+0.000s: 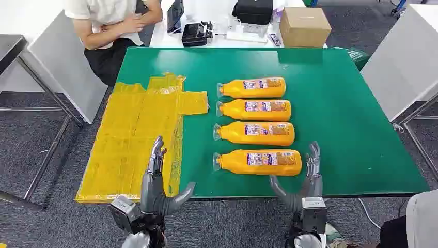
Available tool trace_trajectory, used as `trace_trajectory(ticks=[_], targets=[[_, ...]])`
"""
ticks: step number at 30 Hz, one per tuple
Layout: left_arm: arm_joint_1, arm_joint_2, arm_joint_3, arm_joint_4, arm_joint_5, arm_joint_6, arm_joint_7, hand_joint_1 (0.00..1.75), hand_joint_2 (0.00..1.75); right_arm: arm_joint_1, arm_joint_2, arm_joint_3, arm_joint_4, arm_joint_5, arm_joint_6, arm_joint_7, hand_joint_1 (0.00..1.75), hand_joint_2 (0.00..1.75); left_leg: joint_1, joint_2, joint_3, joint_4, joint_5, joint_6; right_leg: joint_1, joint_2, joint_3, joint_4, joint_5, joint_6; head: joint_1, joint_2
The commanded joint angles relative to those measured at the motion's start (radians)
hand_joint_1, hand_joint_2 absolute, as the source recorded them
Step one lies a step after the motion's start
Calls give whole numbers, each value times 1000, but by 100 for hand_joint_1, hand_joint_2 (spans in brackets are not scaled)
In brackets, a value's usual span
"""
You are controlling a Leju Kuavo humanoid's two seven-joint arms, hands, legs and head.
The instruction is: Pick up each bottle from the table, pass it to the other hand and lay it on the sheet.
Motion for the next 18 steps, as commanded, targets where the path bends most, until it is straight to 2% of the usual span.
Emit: trace_trajectory(ticks=[1, 18], targets=[[-27, 35, -22, 25, -9, 5, -6, 0, 175, -23, -7, 17, 36, -5, 4, 1, 0, 175, -1, 2, 5, -2, -1, 0, -1, 0, 4, -1, -1, -1, 0, 0], [-41, 31, -25, 40, -49, 45, -8, 0, 175, -45, -19, 30, 42, 25, -25, 1, 0, 175, -1, 1, 4, -1, 0, 0, 0, 0, 3, -1, 0, -1, 0, 0]])
